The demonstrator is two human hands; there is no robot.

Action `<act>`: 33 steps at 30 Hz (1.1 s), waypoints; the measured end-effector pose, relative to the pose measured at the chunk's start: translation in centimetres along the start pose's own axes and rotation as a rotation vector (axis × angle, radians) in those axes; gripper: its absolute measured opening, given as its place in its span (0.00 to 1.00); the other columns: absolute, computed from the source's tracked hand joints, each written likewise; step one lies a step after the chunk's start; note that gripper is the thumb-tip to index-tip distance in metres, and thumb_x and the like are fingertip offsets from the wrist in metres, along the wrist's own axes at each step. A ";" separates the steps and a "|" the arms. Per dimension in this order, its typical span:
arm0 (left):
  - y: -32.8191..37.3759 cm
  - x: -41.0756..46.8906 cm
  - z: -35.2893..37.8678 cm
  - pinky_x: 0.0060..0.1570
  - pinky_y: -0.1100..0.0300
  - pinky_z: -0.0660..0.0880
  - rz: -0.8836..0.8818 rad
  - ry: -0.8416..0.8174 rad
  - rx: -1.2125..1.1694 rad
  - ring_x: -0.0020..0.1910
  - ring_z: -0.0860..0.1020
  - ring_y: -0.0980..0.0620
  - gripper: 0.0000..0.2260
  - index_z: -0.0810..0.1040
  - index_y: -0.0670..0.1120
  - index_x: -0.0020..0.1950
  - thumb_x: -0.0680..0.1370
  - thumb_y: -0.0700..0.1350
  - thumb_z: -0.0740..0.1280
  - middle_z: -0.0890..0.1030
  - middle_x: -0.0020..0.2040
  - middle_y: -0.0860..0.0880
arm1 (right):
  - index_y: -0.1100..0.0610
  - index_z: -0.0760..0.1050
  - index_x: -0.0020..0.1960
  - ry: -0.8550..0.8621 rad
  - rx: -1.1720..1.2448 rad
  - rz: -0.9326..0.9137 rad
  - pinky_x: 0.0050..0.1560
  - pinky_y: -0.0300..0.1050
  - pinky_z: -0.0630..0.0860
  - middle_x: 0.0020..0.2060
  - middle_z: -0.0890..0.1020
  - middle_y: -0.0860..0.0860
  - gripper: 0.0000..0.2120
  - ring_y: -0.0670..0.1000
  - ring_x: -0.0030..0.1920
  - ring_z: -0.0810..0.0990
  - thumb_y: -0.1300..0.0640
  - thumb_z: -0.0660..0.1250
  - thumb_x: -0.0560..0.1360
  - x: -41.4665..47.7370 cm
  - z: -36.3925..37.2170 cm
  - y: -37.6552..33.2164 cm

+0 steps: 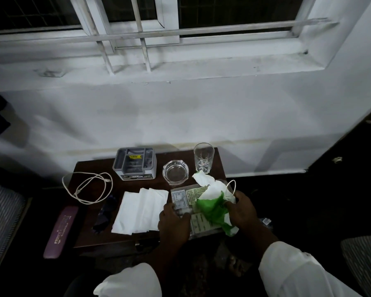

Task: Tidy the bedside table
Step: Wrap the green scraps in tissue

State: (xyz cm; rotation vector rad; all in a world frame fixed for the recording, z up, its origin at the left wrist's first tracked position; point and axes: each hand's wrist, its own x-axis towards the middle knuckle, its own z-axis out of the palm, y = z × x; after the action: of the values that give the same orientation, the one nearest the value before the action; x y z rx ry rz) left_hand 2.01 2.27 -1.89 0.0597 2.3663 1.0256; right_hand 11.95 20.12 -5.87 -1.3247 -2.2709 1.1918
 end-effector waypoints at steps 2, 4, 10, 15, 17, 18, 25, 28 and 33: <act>0.0 0.2 0.2 0.67 0.45 0.72 -0.007 -0.011 -0.034 0.65 0.75 0.40 0.25 0.70 0.46 0.71 0.75 0.46 0.71 0.76 0.66 0.42 | 0.45 0.76 0.43 0.023 0.023 -0.050 0.35 0.21 0.68 0.34 0.77 0.37 0.14 0.34 0.36 0.76 0.64 0.75 0.71 0.0 0.1 0.3; 0.1 0.3 0.2 0.65 0.45 0.75 -0.008 -0.016 -0.084 0.62 0.78 0.41 0.23 0.71 0.45 0.69 0.76 0.45 0.71 0.78 0.64 0.42 | 0.51 0.77 0.42 0.037 0.030 -0.040 0.34 0.23 0.68 0.33 0.77 0.39 0.10 0.37 0.35 0.75 0.63 0.75 0.72 0.0 0.1 0.4; 0.3 0.1 0.3 0.30 0.73 0.73 0.018 0.001 -0.293 0.43 0.79 0.59 0.14 0.72 0.47 0.59 0.76 0.36 0.69 0.82 0.55 0.46 | 0.60 0.79 0.42 0.041 0.040 -0.021 0.38 0.42 0.67 0.34 0.80 0.50 0.05 0.50 0.37 0.78 0.61 0.75 0.72 0.0 -0.3 0.1; 1.1 -0.7 0.7 0.56 0.46 0.80 0.050 -0.050 -0.449 0.55 0.82 0.47 0.17 0.71 0.47 0.62 0.76 0.35 0.70 0.81 0.58 0.46 | 0.58 0.78 0.44 0.037 0.034 -0.026 0.32 0.33 0.64 0.34 0.77 0.44 0.06 0.48 0.37 0.76 0.62 0.75 0.71 -0.4 -0.7 -0.6; 1.7 -1.1 1.1 0.58 0.48 0.80 0.070 -0.087 -0.492 0.58 0.81 0.47 0.19 0.73 0.46 0.65 0.76 0.35 0.70 0.81 0.60 0.47 | 0.57 0.79 0.47 0.015 0.031 -0.026 0.34 0.34 0.65 0.36 0.78 0.45 0.07 0.48 0.39 0.77 0.61 0.75 0.71 -0.7 -0.9 -1.2; 2.0 -1.3 1.3 0.59 0.49 0.79 0.079 -0.108 -0.503 0.58 0.81 0.48 0.19 0.73 0.46 0.66 0.77 0.35 0.70 0.81 0.60 0.47 | 0.57 0.80 0.48 0.004 0.041 -0.020 0.37 0.38 0.68 0.38 0.80 0.47 0.07 0.49 0.40 0.78 0.61 0.75 0.71 -0.8 -1.0 -1.5; 4.1 -3.2 2.7 0.56 0.46 0.82 0.091 -0.260 -0.577 0.53 0.85 0.44 0.09 0.79 0.46 0.60 0.80 0.41 0.69 0.86 0.54 0.43 | 0.61 0.81 0.52 -0.103 0.322 0.051 0.42 0.40 0.79 0.44 0.86 0.56 0.10 0.53 0.43 0.83 0.67 0.72 0.71 -2.4 -2.8 -3.1; 4.5 -3.9 3.4 0.60 0.40 0.80 0.155 -0.281 -0.516 0.55 0.84 0.42 0.07 0.82 0.47 0.57 0.81 0.44 0.67 0.86 0.53 0.43 | 0.62 0.82 0.55 -0.177 0.514 0.120 0.33 0.33 0.77 0.42 0.86 0.56 0.14 0.46 0.36 0.83 0.71 0.66 0.72 -3.1 -3.9 -3.8; 5.7 -5.3 4.8 0.57 0.42 0.81 0.250 -0.347 -0.440 0.51 0.86 0.46 0.12 0.85 0.52 0.49 0.79 0.56 0.64 0.87 0.48 0.45 | 0.60 0.83 0.58 -0.254 0.721 0.075 0.53 0.53 0.81 0.50 0.87 0.60 0.15 0.59 0.50 0.86 0.68 0.69 0.73 -3.9 -6.2 -3.8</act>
State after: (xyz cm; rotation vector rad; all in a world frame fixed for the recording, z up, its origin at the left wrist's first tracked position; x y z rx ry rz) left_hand 7.93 8.14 1.81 0.3461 1.8123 1.4999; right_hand 15.32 19.24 1.60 -1.0113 -1.6469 2.0358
